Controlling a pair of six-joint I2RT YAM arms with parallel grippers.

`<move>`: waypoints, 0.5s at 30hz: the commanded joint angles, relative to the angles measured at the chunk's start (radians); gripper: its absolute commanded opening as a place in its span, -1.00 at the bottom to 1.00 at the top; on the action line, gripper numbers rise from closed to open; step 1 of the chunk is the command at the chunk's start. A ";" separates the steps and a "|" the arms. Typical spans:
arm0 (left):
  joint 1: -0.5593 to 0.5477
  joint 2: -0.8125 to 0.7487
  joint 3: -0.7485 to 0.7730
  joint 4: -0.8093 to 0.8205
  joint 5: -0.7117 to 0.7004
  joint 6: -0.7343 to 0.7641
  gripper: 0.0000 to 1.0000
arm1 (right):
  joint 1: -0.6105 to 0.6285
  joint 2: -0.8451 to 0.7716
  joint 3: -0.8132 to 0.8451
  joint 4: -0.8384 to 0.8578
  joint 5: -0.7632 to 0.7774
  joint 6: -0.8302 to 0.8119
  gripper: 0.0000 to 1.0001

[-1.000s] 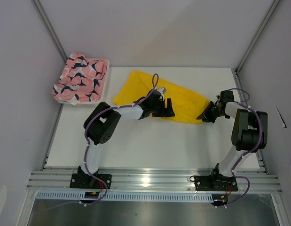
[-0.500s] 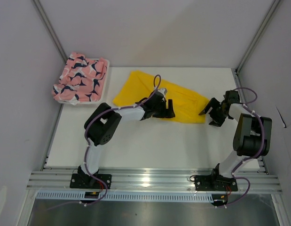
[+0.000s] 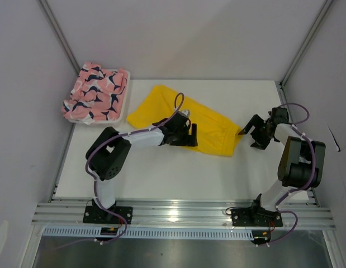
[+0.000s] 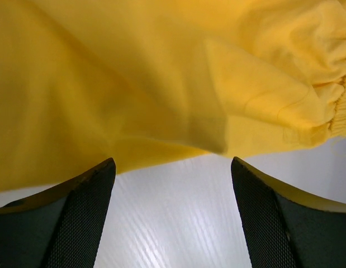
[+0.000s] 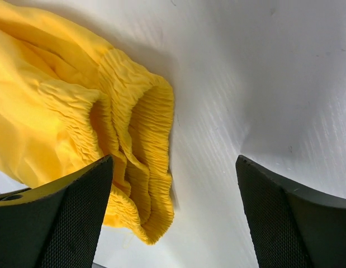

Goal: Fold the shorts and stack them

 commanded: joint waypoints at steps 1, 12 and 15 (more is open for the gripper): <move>-0.005 -0.129 0.014 -0.114 -0.015 0.024 0.73 | 0.007 -0.012 -0.016 0.056 -0.051 -0.010 0.83; -0.042 -0.174 0.206 -0.213 0.017 0.072 0.78 | 0.061 -0.103 -0.130 0.135 -0.140 0.054 0.99; -0.047 -0.072 0.315 -0.191 0.032 0.078 0.76 | 0.076 -0.124 -0.140 0.147 -0.103 0.093 0.99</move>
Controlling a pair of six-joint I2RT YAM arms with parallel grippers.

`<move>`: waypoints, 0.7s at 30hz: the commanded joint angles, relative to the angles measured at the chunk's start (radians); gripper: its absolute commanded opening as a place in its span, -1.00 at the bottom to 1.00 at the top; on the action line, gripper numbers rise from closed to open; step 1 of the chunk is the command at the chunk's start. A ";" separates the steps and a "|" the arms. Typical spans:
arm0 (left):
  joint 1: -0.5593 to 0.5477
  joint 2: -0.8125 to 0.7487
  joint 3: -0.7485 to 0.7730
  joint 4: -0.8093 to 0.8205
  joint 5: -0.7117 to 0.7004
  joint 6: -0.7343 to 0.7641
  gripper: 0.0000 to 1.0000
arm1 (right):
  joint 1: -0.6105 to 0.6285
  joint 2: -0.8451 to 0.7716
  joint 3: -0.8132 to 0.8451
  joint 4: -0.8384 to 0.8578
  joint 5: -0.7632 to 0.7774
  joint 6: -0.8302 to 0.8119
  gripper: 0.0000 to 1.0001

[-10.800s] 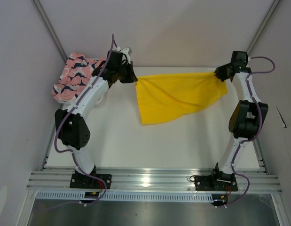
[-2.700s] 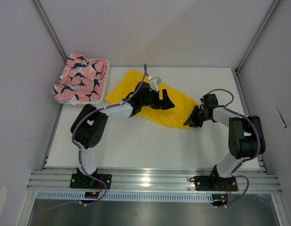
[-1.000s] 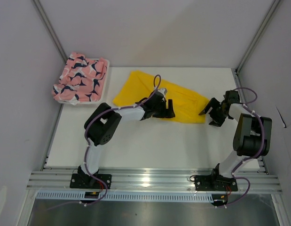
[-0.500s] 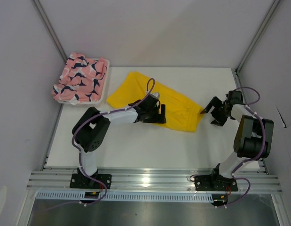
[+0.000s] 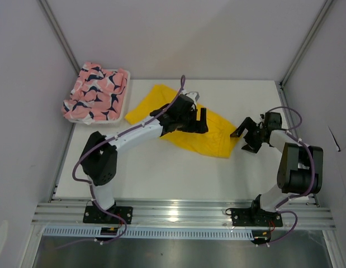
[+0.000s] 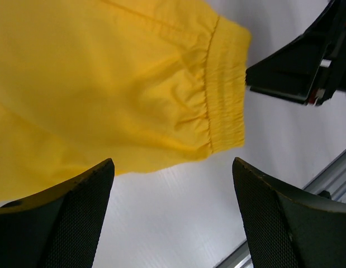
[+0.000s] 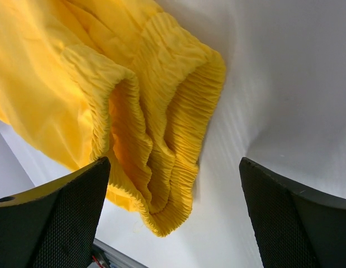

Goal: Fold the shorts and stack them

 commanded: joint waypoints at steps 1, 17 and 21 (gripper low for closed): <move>-0.012 0.120 0.121 0.015 0.022 0.028 0.76 | 0.007 -0.073 -0.038 0.055 0.019 0.054 0.99; -0.014 0.570 0.521 0.020 0.122 0.034 0.68 | -0.054 -0.101 -0.235 0.442 -0.182 0.209 0.99; -0.015 0.563 0.488 0.035 0.125 0.037 0.67 | -0.021 -0.046 -0.230 0.496 -0.190 0.226 0.99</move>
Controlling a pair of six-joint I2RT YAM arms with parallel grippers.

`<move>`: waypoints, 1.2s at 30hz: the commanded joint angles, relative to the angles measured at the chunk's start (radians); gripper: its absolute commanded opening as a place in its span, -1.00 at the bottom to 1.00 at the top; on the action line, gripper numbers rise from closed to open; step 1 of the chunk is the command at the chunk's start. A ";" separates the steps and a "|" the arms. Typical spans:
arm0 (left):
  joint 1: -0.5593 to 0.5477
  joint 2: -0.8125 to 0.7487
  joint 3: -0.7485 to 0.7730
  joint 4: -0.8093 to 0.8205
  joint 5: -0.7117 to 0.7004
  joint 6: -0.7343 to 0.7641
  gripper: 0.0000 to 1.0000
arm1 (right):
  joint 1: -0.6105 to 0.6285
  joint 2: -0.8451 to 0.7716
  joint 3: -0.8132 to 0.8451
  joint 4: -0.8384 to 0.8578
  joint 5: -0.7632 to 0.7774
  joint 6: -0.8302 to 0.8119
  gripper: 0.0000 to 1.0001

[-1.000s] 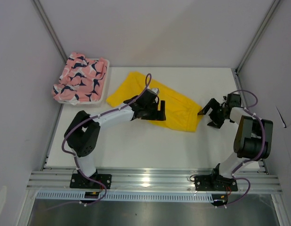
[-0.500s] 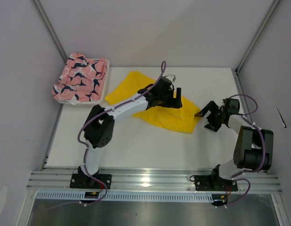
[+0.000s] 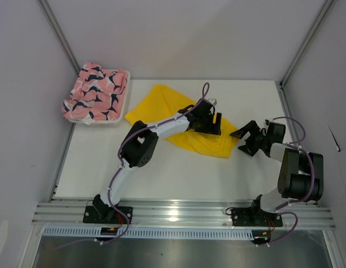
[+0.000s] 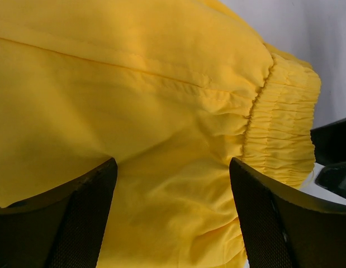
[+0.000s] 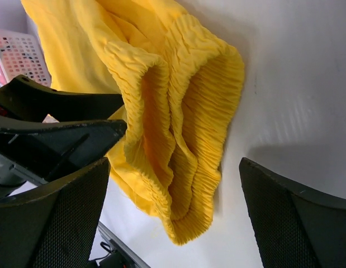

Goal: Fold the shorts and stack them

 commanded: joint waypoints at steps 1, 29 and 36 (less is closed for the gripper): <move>-0.007 -0.018 -0.003 0.029 0.034 0.012 0.66 | 0.035 0.039 0.005 0.117 -0.039 0.023 0.99; -0.062 0.060 0.023 0.011 0.086 -0.004 0.61 | 0.127 0.113 -0.024 0.306 0.018 0.124 0.64; -0.055 0.058 0.008 0.066 0.174 -0.038 0.61 | 0.129 0.099 -0.080 0.419 0.028 0.148 0.19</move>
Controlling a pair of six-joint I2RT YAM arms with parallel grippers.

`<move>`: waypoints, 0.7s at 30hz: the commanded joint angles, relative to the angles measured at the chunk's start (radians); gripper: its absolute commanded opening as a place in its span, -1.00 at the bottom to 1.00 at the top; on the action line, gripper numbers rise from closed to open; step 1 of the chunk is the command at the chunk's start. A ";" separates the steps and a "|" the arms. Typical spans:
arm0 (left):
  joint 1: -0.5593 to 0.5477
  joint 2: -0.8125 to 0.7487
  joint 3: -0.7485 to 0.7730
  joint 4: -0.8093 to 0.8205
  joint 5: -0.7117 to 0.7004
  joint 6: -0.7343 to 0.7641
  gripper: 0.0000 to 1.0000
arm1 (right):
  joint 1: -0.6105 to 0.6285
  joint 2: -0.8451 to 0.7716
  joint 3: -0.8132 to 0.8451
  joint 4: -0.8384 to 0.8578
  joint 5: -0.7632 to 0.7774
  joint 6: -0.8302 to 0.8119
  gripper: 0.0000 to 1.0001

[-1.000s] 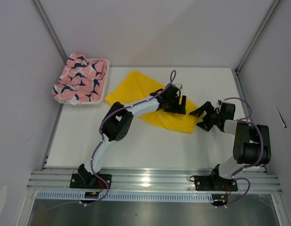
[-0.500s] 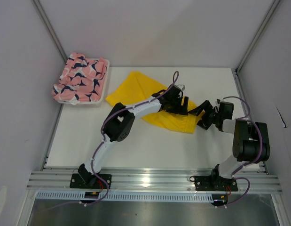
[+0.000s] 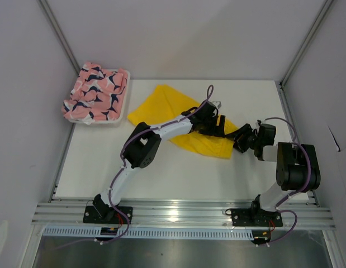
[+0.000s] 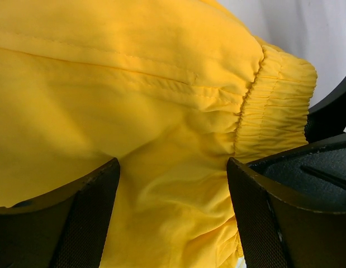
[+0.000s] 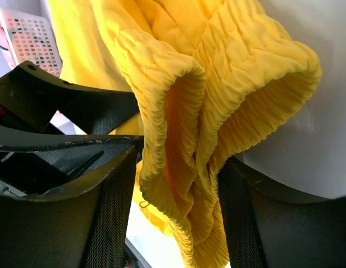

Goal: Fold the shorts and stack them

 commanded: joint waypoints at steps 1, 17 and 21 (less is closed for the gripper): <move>-0.020 0.031 -0.019 0.052 0.148 -0.046 0.60 | 0.020 -0.008 -0.021 0.116 -0.005 0.019 0.18; -0.008 0.014 -0.068 0.103 0.185 -0.077 0.57 | 0.040 0.035 -0.016 0.193 -0.033 0.024 -0.77; 0.020 -0.038 -0.112 0.117 0.180 -0.078 0.59 | 0.035 0.024 -0.004 0.129 -0.036 0.018 -1.00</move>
